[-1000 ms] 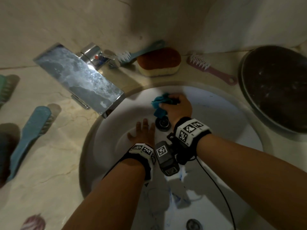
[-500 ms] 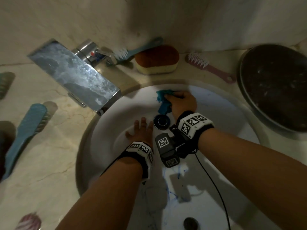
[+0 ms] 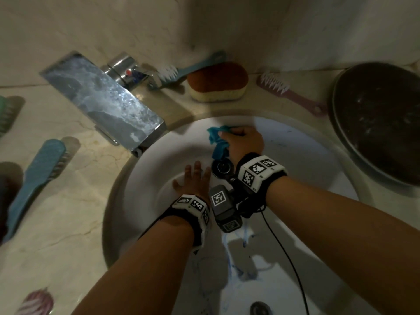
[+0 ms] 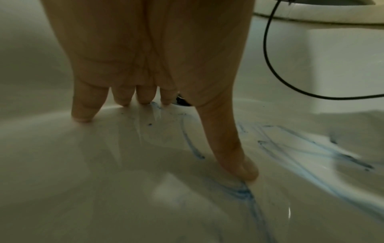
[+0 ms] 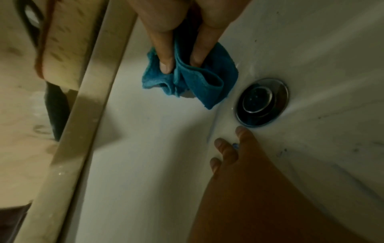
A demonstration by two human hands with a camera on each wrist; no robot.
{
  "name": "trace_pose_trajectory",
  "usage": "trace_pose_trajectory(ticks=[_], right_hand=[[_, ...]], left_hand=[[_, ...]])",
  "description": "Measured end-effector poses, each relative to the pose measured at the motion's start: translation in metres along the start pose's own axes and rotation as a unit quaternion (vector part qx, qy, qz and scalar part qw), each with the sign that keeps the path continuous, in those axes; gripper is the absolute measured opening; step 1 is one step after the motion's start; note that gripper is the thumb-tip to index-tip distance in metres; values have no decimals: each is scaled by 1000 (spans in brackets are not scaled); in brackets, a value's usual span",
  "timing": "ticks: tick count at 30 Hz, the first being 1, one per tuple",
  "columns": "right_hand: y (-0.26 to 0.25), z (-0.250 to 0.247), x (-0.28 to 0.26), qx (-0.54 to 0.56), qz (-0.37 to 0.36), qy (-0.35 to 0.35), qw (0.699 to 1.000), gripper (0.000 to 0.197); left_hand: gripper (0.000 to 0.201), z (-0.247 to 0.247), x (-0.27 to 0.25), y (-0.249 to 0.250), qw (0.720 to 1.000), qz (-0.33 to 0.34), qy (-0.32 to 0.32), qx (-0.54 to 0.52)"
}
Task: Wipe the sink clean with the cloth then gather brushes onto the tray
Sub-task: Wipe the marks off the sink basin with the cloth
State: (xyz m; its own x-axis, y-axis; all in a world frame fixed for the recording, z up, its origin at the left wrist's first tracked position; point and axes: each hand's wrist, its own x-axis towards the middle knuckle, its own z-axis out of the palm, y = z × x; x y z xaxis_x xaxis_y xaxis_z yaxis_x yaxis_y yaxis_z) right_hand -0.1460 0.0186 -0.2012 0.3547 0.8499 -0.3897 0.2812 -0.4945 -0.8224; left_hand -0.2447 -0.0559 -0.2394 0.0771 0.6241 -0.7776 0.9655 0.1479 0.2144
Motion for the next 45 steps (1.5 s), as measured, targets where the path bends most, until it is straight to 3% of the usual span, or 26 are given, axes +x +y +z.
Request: trace_pose_trajectory(ticks=[5, 8, 14, 17, 22, 27, 32, 37, 42, 45], right_hand=[[3, -23, 10, 35, 21, 67, 997, 25], [3, -23, 10, 45, 27, 90, 995, 22], [-3, 1, 1, 11, 1, 24, 1000, 27], [-2, -1, 1, 20, 9, 18, 1000, 29], [4, -22, 11, 46, 30, 91, 994, 29], [0, -15, 10, 42, 18, 77, 996, 30], [1, 0, 3, 30, 3, 38, 999, 23], [8, -28, 11, 9, 24, 78, 997, 30], [19, -53, 11, -27, 12, 120, 992, 34], [22, -67, 12, 0, 57, 141, 988, 37]], left_hand=[[99, -4, -10, 1, 1000, 22, -2, 13], [96, -3, -9, 0, 1000, 22, 4, 7], [74, 1, 4, 1, 1000, -3, 7, -23], [76, 1, 2, 1, 1000, -4, 9, -17], [100, -5, -10, 3, 1000, 17, -2, 13], [96, -4, -8, 2, 1000, 17, -2, 5], [76, -1, 0, 1, 1000, -2, 6, -18], [101, -4, -9, 2, 1000, 16, -5, 13], [98, -5, -14, 3, 1000, 18, 8, 18], [111, -6, -15, 3, 999, 18, -1, 28]])
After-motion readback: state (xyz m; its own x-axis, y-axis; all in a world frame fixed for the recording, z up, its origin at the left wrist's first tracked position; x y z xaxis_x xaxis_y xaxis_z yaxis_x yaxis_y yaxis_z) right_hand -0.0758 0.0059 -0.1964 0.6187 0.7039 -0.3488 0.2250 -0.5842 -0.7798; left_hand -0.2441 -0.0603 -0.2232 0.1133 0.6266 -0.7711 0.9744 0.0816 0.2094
